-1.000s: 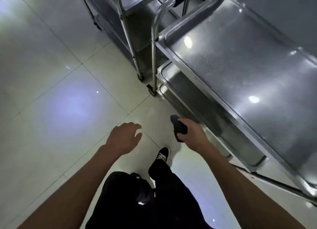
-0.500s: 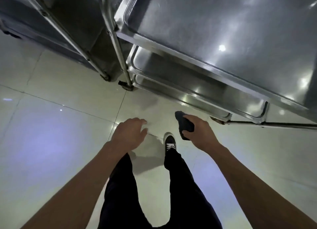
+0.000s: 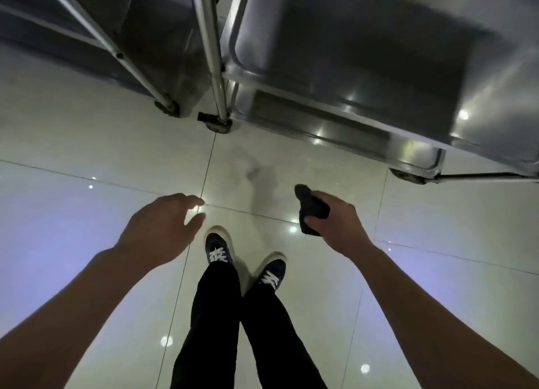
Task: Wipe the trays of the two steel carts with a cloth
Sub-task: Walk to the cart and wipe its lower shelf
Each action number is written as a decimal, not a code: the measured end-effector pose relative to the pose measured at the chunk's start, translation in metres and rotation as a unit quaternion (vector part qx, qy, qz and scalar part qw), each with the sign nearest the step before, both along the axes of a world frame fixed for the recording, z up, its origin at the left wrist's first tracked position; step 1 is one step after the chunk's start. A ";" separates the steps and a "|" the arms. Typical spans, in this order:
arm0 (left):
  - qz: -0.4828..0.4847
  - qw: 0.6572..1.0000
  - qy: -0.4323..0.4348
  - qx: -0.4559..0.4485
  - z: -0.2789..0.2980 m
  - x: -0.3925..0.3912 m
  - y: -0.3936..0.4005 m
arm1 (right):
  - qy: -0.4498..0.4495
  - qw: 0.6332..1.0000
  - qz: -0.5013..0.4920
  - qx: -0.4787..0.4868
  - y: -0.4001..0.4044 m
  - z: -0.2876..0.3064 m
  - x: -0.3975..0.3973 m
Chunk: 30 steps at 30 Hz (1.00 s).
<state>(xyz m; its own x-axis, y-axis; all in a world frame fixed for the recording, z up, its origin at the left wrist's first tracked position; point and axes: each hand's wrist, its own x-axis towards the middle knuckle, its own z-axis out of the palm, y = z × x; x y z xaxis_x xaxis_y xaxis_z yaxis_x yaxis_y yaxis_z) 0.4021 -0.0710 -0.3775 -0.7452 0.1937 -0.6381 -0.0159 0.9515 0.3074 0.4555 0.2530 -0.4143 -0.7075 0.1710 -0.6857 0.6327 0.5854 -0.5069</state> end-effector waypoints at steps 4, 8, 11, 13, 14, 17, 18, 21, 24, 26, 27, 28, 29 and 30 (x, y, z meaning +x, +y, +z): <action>-0.008 1.000 0.017 -0.011 -0.045 -0.003 -0.005 | 0.049 0.999 -0.005 0.012 -0.010 -0.042 -0.010; -0.064 0.997 0.048 0.014 -0.105 -0.027 0.030 | 0.067 0.998 -0.012 0.009 -0.012 -0.089 -0.018; -0.096 0.991 0.081 0.041 -0.144 -0.041 0.057 | 0.085 0.996 -0.017 0.014 -0.011 -0.124 -0.024; -0.111 0.988 0.095 0.054 -0.167 -0.044 0.067 | 0.108 0.994 -0.016 0.025 -0.012 -0.143 -0.027; -0.116 0.986 0.106 0.059 -0.179 -0.046 0.070 | 0.120 0.992 -0.011 0.029 -0.011 -0.153 -0.028; -0.118 0.982 0.135 0.066 -0.209 -0.050 0.074 | 0.135 0.990 0.000 0.034 -0.006 -0.181 -0.029; -0.113 0.981 0.142 0.068 -0.218 -0.051 0.074 | 0.138 0.990 -0.002 0.038 -0.003 -0.189 -0.029; -0.116 0.977 0.163 0.069 -0.242 -0.057 0.078 | 0.151 0.987 -0.014 0.051 0.008 -0.211 -0.030; -0.123 0.976 0.168 0.059 -0.262 -0.073 0.087 | 0.180 0.981 -0.035 0.056 0.018 -0.228 -0.036; -0.135 0.974 0.176 0.046 -0.275 -0.087 0.094 | 0.206 0.976 -0.055 0.054 0.023 -0.238 -0.047; -0.145 0.971 0.185 0.039 -0.281 -0.094 0.098 | 0.215 0.973 -0.061 0.055 0.025 -0.243 -0.054; -0.156 0.968 0.195 0.033 -0.286 -0.102 0.102 | 0.222 0.971 -0.062 0.058 0.027 -0.249 -0.062; -0.167 0.964 0.207 0.028 -0.290 -0.110 0.105 | 0.230 0.969 -0.062 0.061 0.028 -0.254 -0.071; -0.175 0.960 0.219 0.026 -0.294 -0.118 0.109 | 0.238 0.967 -0.061 0.064 0.030 -0.257 -0.079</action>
<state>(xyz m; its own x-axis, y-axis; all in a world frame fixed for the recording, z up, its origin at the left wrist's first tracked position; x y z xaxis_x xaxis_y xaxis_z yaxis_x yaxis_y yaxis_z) 0.2840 0.0383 -0.6715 -0.8228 0.5044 -0.2618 0.4435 0.8580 0.2592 0.3763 0.2835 -0.6718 -0.9067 0.3360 -0.2548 0.4145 0.5984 -0.6857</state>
